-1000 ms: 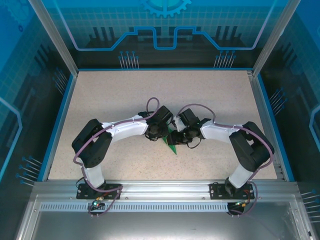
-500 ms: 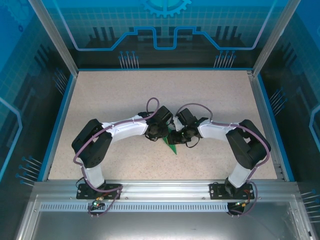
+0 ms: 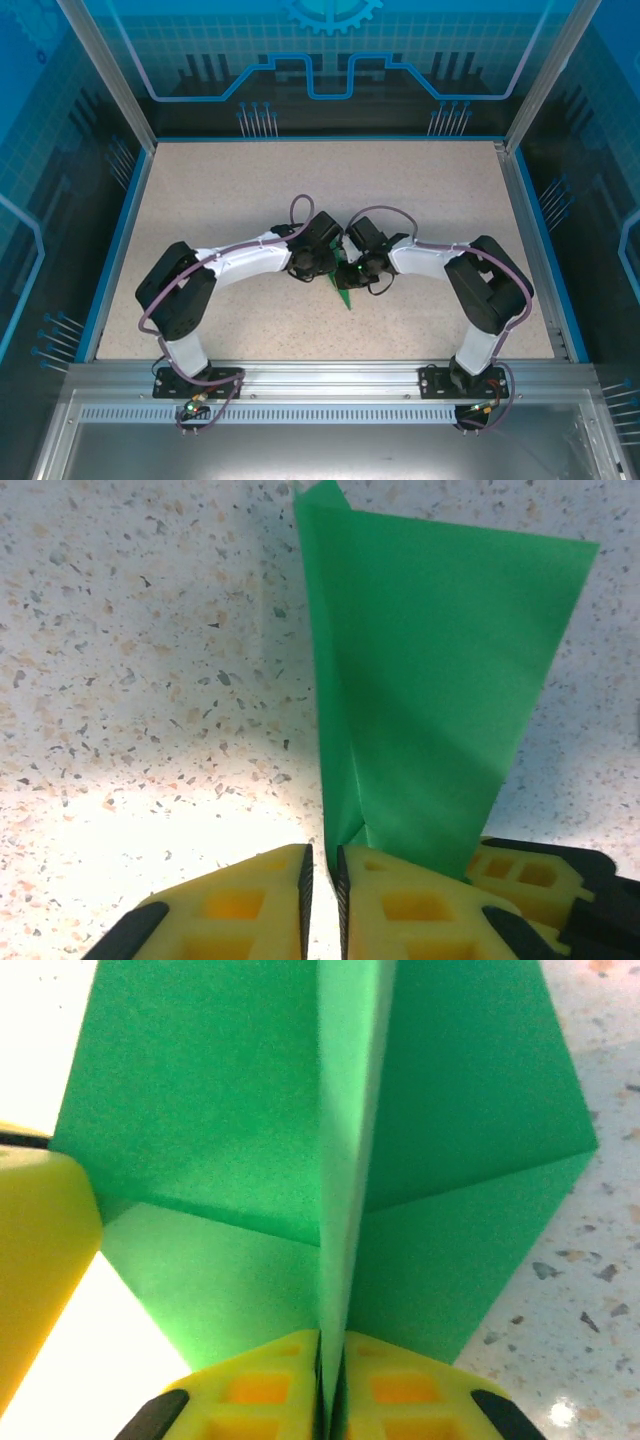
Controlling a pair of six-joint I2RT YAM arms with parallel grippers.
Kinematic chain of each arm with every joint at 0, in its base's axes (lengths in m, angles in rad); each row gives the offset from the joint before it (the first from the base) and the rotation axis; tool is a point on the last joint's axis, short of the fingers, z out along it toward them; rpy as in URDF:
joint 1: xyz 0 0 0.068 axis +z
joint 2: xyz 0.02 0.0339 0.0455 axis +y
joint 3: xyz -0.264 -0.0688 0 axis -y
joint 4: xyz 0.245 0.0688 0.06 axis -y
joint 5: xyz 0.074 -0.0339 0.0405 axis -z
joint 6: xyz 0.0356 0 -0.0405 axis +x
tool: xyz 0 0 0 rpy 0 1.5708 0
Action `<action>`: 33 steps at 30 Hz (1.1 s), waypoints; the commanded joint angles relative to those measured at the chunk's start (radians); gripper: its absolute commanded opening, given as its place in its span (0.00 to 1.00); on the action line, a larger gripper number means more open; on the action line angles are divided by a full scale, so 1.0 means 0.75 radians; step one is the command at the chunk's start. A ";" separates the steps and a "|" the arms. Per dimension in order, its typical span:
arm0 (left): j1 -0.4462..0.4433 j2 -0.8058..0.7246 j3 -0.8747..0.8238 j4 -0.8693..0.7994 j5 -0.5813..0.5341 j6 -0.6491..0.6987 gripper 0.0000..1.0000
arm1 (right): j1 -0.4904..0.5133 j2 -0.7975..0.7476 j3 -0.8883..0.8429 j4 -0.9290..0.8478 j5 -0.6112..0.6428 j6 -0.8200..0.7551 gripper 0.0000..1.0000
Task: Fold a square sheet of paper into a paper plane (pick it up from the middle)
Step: Move a paper plane to the center of the table.
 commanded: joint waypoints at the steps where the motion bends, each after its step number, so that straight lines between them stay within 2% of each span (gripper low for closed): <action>1: 0.011 -0.086 -0.034 0.011 0.017 0.009 0.22 | 0.047 -0.018 0.061 -0.097 0.066 -0.029 0.09; 9: 0.026 -0.330 -0.186 -0.001 -0.156 -0.072 0.32 | 0.067 -0.052 0.233 -0.395 0.440 0.077 0.05; 13: 0.058 -0.443 -0.309 0.017 -0.215 -0.136 0.35 | 0.065 0.045 0.388 -0.569 0.606 0.167 0.05; 24: 0.111 -0.571 -0.459 0.042 -0.219 -0.179 0.38 | 0.116 0.362 0.733 -0.784 0.687 0.267 0.09; 29: 0.120 -0.571 -0.473 0.047 -0.210 -0.180 0.38 | 0.119 0.436 0.756 -0.775 0.637 0.304 0.09; 33: 0.126 -0.568 -0.479 0.054 -0.203 -0.177 0.38 | 0.118 0.466 0.741 -0.760 0.626 0.317 0.15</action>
